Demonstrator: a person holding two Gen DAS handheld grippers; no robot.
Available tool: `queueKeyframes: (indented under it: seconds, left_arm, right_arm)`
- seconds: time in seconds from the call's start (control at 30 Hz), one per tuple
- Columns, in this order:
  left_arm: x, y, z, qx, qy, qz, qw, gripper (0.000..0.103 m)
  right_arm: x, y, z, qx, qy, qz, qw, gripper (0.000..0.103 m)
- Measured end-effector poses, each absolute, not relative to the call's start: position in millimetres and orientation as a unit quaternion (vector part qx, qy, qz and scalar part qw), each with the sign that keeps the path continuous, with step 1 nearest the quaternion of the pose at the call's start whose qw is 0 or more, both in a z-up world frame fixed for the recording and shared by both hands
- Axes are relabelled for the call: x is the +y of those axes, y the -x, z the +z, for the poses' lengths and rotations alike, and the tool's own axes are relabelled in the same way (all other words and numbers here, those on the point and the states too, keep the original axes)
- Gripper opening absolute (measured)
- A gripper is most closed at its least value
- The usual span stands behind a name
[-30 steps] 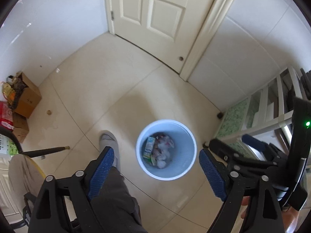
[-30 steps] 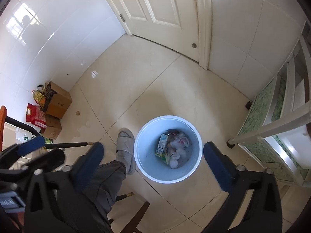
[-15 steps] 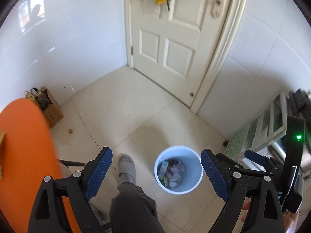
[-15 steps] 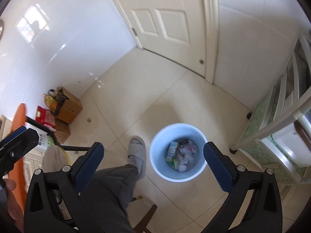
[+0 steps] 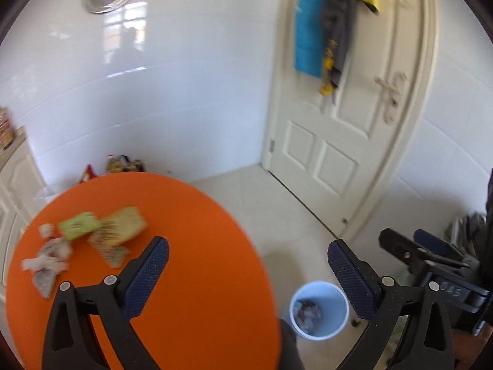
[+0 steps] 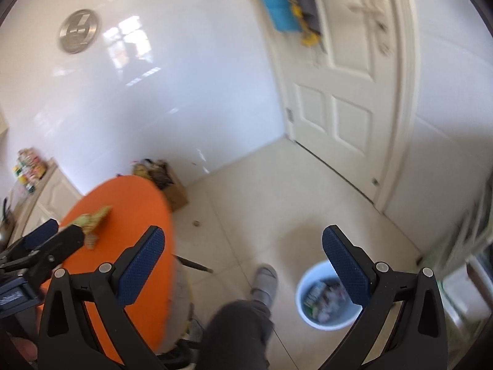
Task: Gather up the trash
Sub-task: 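Move both tools back over the orange table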
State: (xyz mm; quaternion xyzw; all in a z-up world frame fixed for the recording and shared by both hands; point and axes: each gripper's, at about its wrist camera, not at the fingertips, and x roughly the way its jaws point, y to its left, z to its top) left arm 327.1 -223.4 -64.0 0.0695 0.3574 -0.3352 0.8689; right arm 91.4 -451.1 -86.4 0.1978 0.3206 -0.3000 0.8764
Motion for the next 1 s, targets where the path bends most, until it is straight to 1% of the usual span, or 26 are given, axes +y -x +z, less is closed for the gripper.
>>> queueKeyframes:
  seconds: [0.17, 0.4, 0.67, 0.97, 1.0]
  left_arm:
    - [-151.9, -306.3, -39.4, 0.326, -0.029, -0.287, 0.9, 0.102]
    - [-71.4, -268.3, -19.6, 0.289, -0.002, -0.224, 0.931, 0.102]
    - [-13.8, -218.6, -26.5, 0.257, 0.032, -0.149, 0.954, 0.102]
    - [16.9, -189.5, -43.0, 0.264, 0.045, -0.105, 0.958, 0.102]
    - [17.3, -191.6, -43.5, 0.253, 0.05, -0.122, 0.958, 0.102]
  right_arm:
    - [-398.2, -132.5, -55.4, 0.3, -0.157, -0.252, 0.907, 0.103]
    - [-337.8, -179.5, -35.5, 0.288, -0.114, -0.195, 0.931, 0.103]
    - [-275.2, -211.6, -21.6, 0.274, -0.065, -0.137, 0.95, 0.103]
    - [-228.0, -238.8, -18.5, 0.272, -0.027, -0.103, 0.956, 0.103]
    - [-224.6, -242.4, -20.8, 0.276, -0.026, -0.099, 0.956, 0.103]
